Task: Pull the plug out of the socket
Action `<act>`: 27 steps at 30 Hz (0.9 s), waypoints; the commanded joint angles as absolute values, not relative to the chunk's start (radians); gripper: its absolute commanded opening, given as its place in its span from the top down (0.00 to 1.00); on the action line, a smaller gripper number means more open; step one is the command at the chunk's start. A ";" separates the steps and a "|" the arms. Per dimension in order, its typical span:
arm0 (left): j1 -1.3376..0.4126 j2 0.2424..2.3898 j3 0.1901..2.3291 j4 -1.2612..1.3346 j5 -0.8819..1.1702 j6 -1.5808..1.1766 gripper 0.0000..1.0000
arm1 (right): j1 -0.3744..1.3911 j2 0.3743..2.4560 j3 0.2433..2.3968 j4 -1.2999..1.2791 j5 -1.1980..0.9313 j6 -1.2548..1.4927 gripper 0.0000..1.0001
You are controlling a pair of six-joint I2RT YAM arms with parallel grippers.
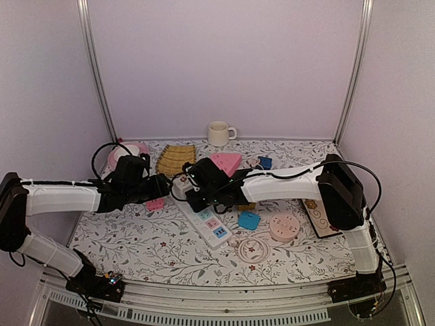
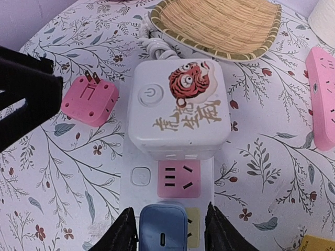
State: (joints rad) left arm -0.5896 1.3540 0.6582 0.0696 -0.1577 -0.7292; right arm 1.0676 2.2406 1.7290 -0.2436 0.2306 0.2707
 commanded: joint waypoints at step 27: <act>-0.585 1.384 0.612 0.215 0.027 -0.755 0.43 | 1.129 2.152 1.614 -0.284 0.234 0.320 0.87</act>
State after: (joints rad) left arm -0.5880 1.3838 0.6418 0.1452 -0.0498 -0.7433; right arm 1.0927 2.2208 1.6741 -0.2497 0.2276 0.2955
